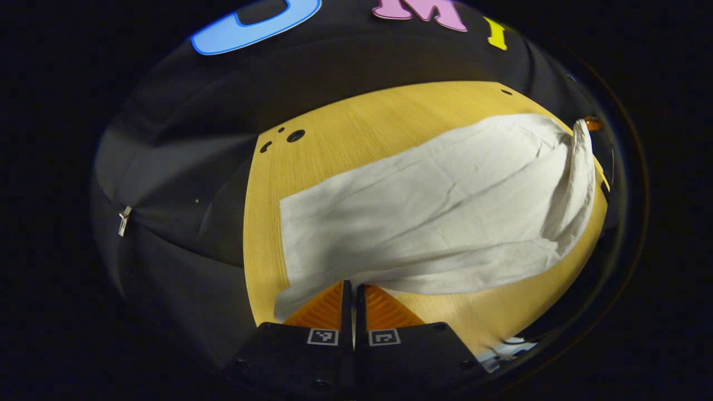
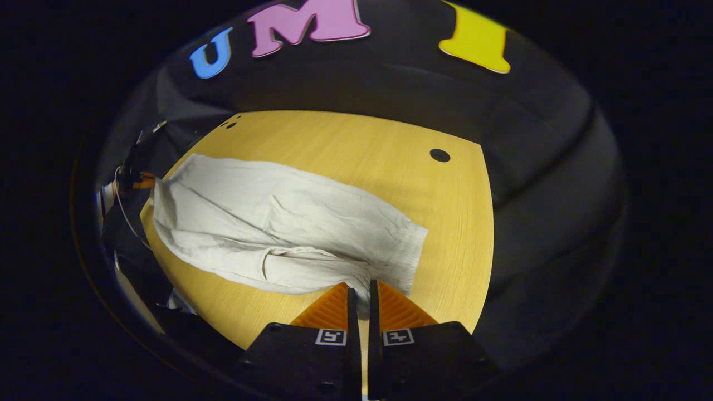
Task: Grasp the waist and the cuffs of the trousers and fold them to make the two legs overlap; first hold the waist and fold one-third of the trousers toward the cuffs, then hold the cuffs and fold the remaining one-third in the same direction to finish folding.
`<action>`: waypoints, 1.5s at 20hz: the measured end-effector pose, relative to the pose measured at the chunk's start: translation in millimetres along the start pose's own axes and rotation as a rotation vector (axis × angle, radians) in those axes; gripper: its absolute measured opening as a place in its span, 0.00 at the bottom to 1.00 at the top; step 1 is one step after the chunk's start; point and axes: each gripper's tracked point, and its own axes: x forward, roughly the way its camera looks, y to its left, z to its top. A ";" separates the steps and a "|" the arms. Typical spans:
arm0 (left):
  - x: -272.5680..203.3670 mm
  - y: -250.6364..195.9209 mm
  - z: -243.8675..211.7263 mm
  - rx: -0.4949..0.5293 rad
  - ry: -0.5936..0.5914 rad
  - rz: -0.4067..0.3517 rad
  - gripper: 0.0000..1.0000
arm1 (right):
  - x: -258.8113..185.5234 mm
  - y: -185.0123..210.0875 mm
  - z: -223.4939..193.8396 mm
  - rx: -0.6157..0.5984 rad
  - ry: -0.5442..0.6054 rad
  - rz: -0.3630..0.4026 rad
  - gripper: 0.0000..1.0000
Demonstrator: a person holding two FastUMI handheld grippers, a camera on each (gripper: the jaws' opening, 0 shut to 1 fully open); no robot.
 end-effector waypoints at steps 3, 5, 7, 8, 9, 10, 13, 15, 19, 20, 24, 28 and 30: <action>15.9 5.1 41.0 -0.075 -0.050 0.018 0.05 | 7.3 -14.4 -1.6 0.042 0.044 -0.041 0.09; 35.4 10.3 53.3 -0.112 -0.029 0.025 0.05 | 22.3 -19.8 -0.5 0.121 0.080 -0.032 0.09; 60.2 12.9 55.0 -0.155 0.033 0.016 0.05 | 38.8 -29.9 1.6 0.203 0.119 -0.022 0.09; 70.9 13.2 54.4 -0.177 0.057 0.007 0.05 | 45.2 -34.8 1.2 0.237 0.144 -0.018 0.09; 78.9 9.9 51.9 -0.201 0.090 -0.013 0.05 | 50.2 -38.7 -0.4 0.280 0.171 -0.002 0.09; 89.6 12.0 46.9 -0.216 0.127 -0.017 0.05 | 57.4 -39.7 -1.9 0.338 0.200 0.020 0.09; 116.2 12.2 27.6 -0.270 0.269 -0.025 0.05 | 79.9 -43.8 4.7 0.528 0.251 0.069 0.09; 123.8 17.5 34.7 -0.315 0.294 -0.032 0.05 | 83.7 -51.0 8.8 0.641 0.270 0.098 0.09; 122.2 17.8 32.8 -0.372 0.358 -0.084 0.05 | 86.3 -57.2 10.8 0.794 0.284 0.158 0.09; 121.8 17.8 34.5 -0.370 0.364 -0.087 0.05 | 86.2 -58.0 11.2 0.824 0.290 0.171 0.08; 120.7 14.9 36.6 -0.292 0.378 -0.080 0.06 | 84.9 -55.9 12.2 0.827 0.267 0.192 0.10; 114.0 15.7 36.2 -0.291 0.340 -0.083 0.06 | 65.7 -54.9 33.9 0.901 0.104 0.210 0.19; 102.4 16.8 36.2 -0.300 0.303 -0.087 0.16 | 52.4 -68.2 48.3 1.005 -0.040 0.193 0.56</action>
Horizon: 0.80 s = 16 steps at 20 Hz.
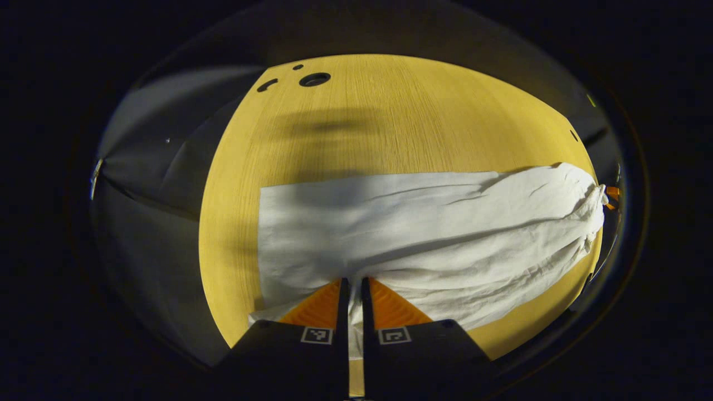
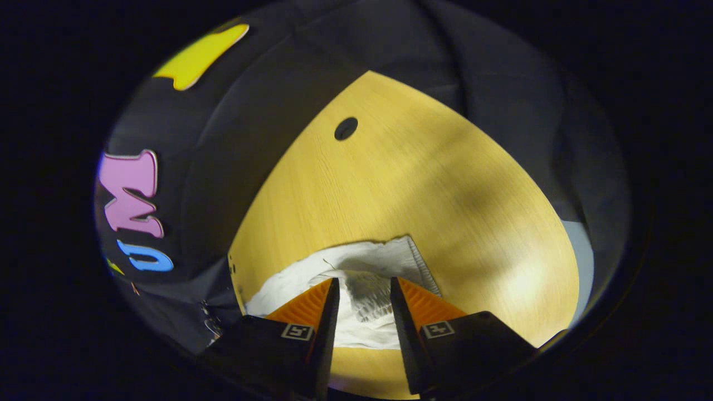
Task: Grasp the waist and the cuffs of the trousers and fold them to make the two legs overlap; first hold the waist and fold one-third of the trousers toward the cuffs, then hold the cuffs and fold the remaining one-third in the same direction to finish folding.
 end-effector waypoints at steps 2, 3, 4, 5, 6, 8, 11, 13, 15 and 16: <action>-14.1 -2.4 -3.6 -0.020 -0.042 -0.028 0.27 | -20.5 -11.8 6.7 0.056 -0.118 -0.008 0.59; -20.6 -2.7 -5.0 -0.032 -0.066 -0.033 0.42 | -32.7 -22.1 7.0 0.069 -0.162 -0.036 0.60; -26.0 -2.9 -7.7 -0.044 -0.091 -0.038 0.56 | -41.9 -36.7 0.3 0.076 -0.192 -0.075 0.59; -32.1 -0.6 -10.1 -0.058 -0.115 -0.031 0.70 | -48.8 -50.5 -12.1 0.085 -0.203 -0.114 0.59; -37.8 0.3 -12.1 -0.076 -0.140 -0.030 0.84 | -52.7 -61.8 -26.6 0.101 -0.200 -0.139 0.59; -52.6 -5.0 -19.4 -0.120 -0.184 -0.059 0.88 | -53.5 -78.2 -50.7 0.158 -0.199 -0.157 0.60; -72.3 -19.8 -39.8 -0.206 -0.224 -0.133 0.90 | -35.0 -81.3 -71.7 0.253 -0.222 -0.137 0.60; -81.7 -31.2 -55.7 -0.260 -0.238 -0.193 0.94 | -22.1 -78.5 -73.0 0.271 -0.267 -0.123 0.60; -90.6 -38.9 -71.4 -0.321 -0.245 -0.230 0.95 | -4.7 -72.6 -71.6 0.281 -0.295 -0.123 0.60; -92.7 -40.9 -77.1 -0.347 -0.248 -0.238 0.95 | -4.3 -69.1 -68.4 0.288 -0.321 -0.121 0.58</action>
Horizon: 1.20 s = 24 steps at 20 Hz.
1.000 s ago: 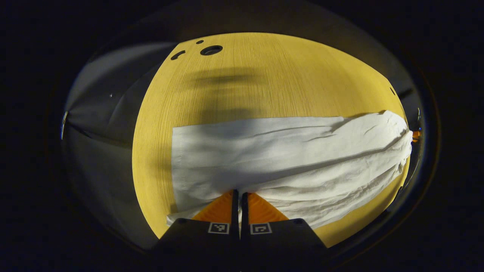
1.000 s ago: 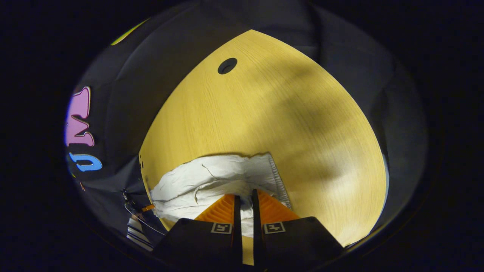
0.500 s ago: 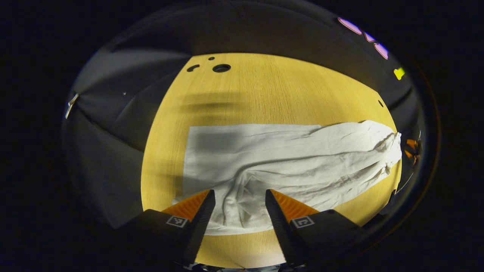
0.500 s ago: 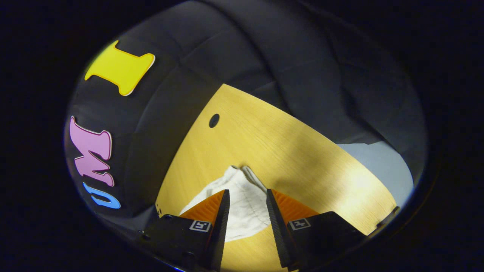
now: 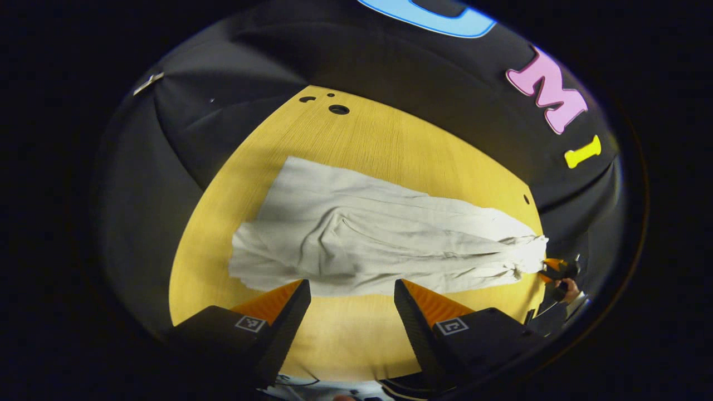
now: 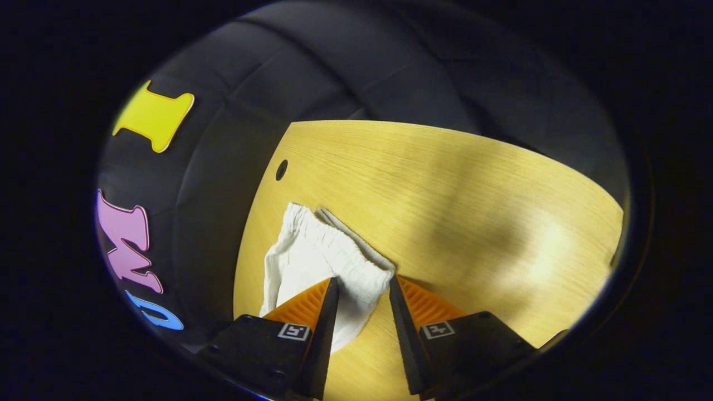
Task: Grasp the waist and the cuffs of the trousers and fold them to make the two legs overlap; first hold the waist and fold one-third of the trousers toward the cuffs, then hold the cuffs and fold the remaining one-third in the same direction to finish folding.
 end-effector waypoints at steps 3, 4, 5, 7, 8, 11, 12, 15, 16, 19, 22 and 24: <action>-3.4 2.0 -26.4 -0.091 0.005 0.001 0.95 | 6.6 -1.3 -0.4 0.020 -0.043 -0.035 0.45; -0.1 1.6 -32.6 -0.127 0.010 -0.002 0.95 | 7.8 -6.6 -2.4 0.017 -0.018 -0.056 0.36; 5.7 2.2 -38.6 -0.163 0.013 0.000 0.95 | 11.9 -4.8 -5.8 0.029 -0.025 -0.048 0.25; 16.1 4.7 -41.6 -0.249 -0.005 -0.004 0.95 | 7.7 -4.9 -4.9 0.019 -0.033 -0.042 0.09; 22.8 4.3 -37.9 -0.306 -0.027 -0.013 0.95 | 8.7 -6.7 -5.7 0.014 -0.026 -0.043 0.09; 41.0 10.8 -35.6 -0.489 -0.049 -0.010 0.95 | 5.2 -2.8 -2.9 0.018 -0.011 -0.031 0.09; 44.9 15.8 -38.0 -0.538 -0.045 0.002 0.95 | 5.1 -3.8 -4.3 0.014 -0.003 -0.029 0.09; 48.0 17.5 -28.3 -0.667 -0.090 -0.016 0.94 | 5.1 -3.1 -4.2 0.007 0.001 -0.020 0.09; 48.4 18.9 -22.0 -0.706 -0.106 -0.027 0.94 | 5.6 -3.2 -4.1 0.005 0.001 -0.020 0.09; 55.8 25.4 0.4 -0.842 -0.171 -0.049 0.93 | 5.2 -2.8 -5.3 0.004 0.004 -0.017 0.09; 67.2 30.3 15.1 -0.930 -0.196 -0.018 0.87 | 5.4 -2.5 -4.9 0.000 0.002 -0.014 0.09; 74.8 36.6 14.5 -0.916 -0.188 0.048 0.78 | 5.3 -2.1 -5.0 -0.004 0.002 -0.009 0.09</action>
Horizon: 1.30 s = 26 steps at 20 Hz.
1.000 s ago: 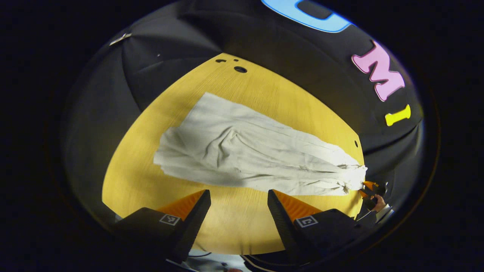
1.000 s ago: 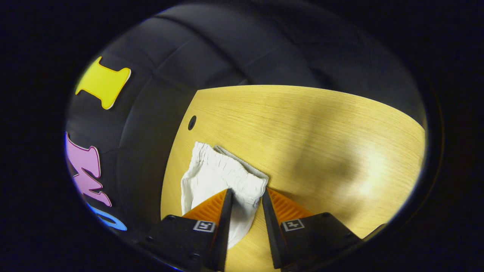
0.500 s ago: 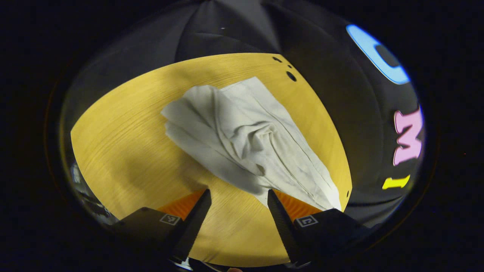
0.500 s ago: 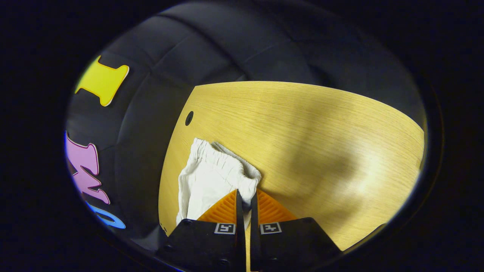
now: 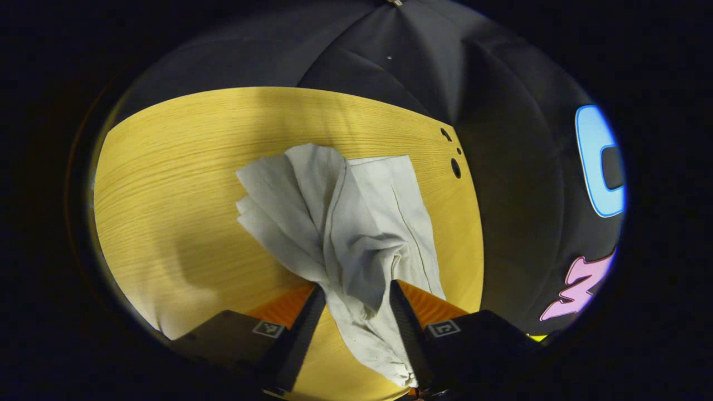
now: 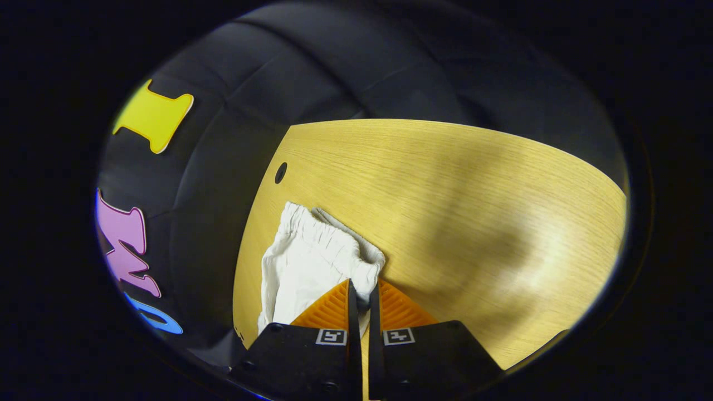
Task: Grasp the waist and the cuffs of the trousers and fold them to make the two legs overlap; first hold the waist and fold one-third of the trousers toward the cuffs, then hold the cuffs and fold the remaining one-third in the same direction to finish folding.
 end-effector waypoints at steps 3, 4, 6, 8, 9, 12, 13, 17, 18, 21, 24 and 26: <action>6.4 -2.8 0.1 -0.009 -0.014 0.002 0.28 | -0.3 0.1 0.9 -0.007 -0.003 0.008 0.09; 4.3 -1.8 1.0 -0.023 -0.029 0.002 0.13 | -0.7 0.9 1.3 -0.008 -0.006 0.013 0.09; 3.4 -2.6 -3.1 -0.058 -0.029 -0.011 0.07 | -2.5 3.7 5.1 -0.010 -0.022 0.034 0.09; 6.2 -4.4 -4.4 -0.048 -0.023 -0.028 0.07 | -5.0 15.0 11.7 -0.029 -0.056 0.099 0.08; 7.8 -4.5 -4.3 -0.041 -0.025 -0.033 0.07 | -12.3 24.9 16.0 -0.049 -0.075 0.150 0.09; 11.9 -7.6 -11.7 -0.037 -0.019 -0.040 0.07 | -39.8 44.5 18.4 -0.124 -0.126 0.260 0.08; 13.1 -8.6 -13.9 -0.031 -0.013 -0.041 0.07 | -51.5 45.5 22.6 -0.144 -0.140 0.284 0.08; 11.0 -7.6 -15.4 0.062 0.015 -0.037 0.07 | -90.8 57.3 24.2 -0.232 -0.186 0.394 0.09; 11.4 -8.5 -16.1 0.085 0.021 -0.037 0.07 | -100.2 60.9 19.0 -0.252 -0.185 0.432 0.09; 10.8 -9.3 -16.1 0.122 0.036 -0.051 0.07 | -128.4 69.9 -13.1 -0.337 -0.158 0.533 0.09; 11.2 -9.4 -16.3 0.140 0.052 -0.078 0.07 | -142.2 87.4 -64.4 -0.431 -0.112 0.590 0.09; 11.5 -9.7 -16.5 0.135 0.064 -0.090 0.07 | -142.1 97.1 -103.8 -0.512 -0.067 0.609 0.08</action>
